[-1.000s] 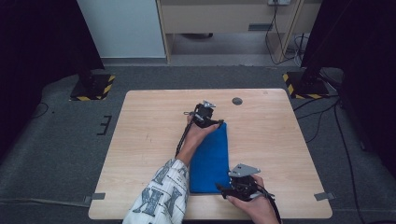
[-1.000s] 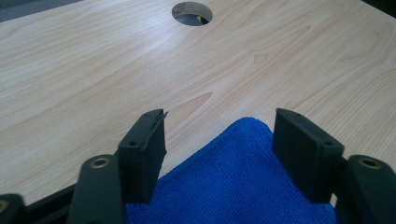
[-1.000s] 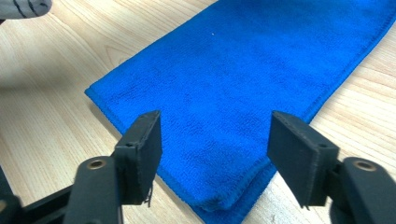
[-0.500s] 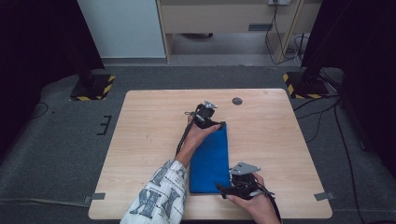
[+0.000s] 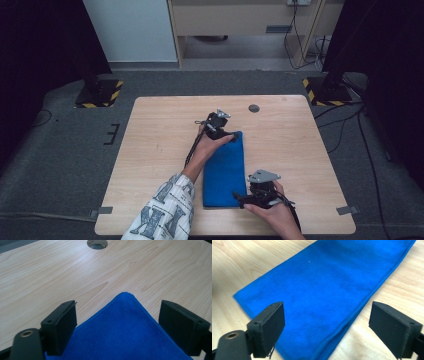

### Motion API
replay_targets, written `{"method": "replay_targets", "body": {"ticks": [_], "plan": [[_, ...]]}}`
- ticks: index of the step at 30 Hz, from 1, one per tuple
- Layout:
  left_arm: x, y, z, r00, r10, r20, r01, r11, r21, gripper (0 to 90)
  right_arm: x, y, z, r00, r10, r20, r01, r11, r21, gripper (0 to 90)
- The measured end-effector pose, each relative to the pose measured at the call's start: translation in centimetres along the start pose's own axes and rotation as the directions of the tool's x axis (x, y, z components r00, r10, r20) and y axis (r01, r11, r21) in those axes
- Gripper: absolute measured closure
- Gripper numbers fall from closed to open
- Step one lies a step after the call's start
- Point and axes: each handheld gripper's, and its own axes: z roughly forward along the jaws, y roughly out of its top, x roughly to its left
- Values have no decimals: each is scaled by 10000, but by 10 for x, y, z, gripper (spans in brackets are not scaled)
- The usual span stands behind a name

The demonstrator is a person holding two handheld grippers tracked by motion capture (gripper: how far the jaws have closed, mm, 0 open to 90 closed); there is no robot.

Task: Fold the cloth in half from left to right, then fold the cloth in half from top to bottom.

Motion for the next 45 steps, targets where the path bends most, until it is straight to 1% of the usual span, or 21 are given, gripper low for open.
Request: {"method": "replay_targets", "body": {"ticks": [3,6,8,9,11,15,18,19,22,23,26,27,31,34,35,36,37,38,41,43,45], "plan": [[4,-5,-9,9999,35,-158,-35,10000,6,126,-7,4,3,10000,24,44,-24,10000,-32,115],[7,-11,-17,9986,91,-529,-94,9999,-65,119,-14,10,5,10000,41,-48,-41,9999,-94,98],[9,-14,-21,9981,5,-611,-13,9999,-120,113,-17,12,6,10000,24,-83,-25,9999,-114,95],[11,-18,-26,9979,-63,-646,55,9999,-121,96,-25,17,10,9999,117,-105,-119,9998,-158,95],[14,-24,-31,9973,36,-731,-33,10000,48,88,-30,22,14,9998,134,-114,-136,9997,-185,93],[19,-35,-42,9968,-89,-798,97,9999,98,83,-42,36,23,9998,206,-80,-208,9994,-277,98],[21,-40,-46,9961,-40,-886,59,9998,209,83,-48,43,28,9998,203,-6,-203,9995,-248,110],[25,-44,-51,9949,-142,-999,157,9998,142,83,-53,51,32,9998,215,36,-214,9995,-237,123],[33,-48,-57,9934,-448,-1054,457,9989,57,87,-63,62,38,9999,78,150,-75,9998,-178,136],[36,-49,-59,9927,-514,-1094,521,9986,39,92,-67,66,40,9998,154,161,-151,9997,-199,157],[42,-53,-61,9914,-608,-1158,604,9981,-71,95,-80,79,46,9997,103,221,-100,9998,-143,188],[44,-53,-61,9909,-669,-1167,651,9977,-191,100,-85,82,48,9996,54,283,-49,9998,-167,216],[49,-53,-59,9906,-872,-1055,830,9956,-434,103,-104,92,58,9986,326,411,-316,9992,-245,270],[50,-51,-56,9917,-762,-1036,728,9967,-361,104,-114,95,65,9977,441,519,-430,9988,-217,330],[50,-51,-56,9920,-804,-975,764,9961,-448,104,-117,96,68,9973,534,497,-522,9984,-236,344],[51,-51,-55,9921,-853,-920,811,9955,-490,108,-119,96,70,9969,624,487,-613,9978,-246,363],[51,-50,-54,9922,-895,-867,864,9955,-386,110,-120,97,73,9967,676,440,-668,9975,-211,378],[52,-49,-52,9921,-904,-872,880,9957,-306,110,-122,98,75,9971,599,466,-592,9981,-159,391],[52,-48,-49,9926,-877,-838,863,9961,-198,120,-125,100,81,9962,736,458,-723,9970,-293,439],[52,-47,-45,9935,-797,-817,788,9968,-141,128,-128,102,86,9946,914,491,-899,9954,-334,469],[51,-46,-42,9941,-641,-875,640,9979,-45,141,-131,103,90,9939,998,472,-989,9949,-213,478]]}}
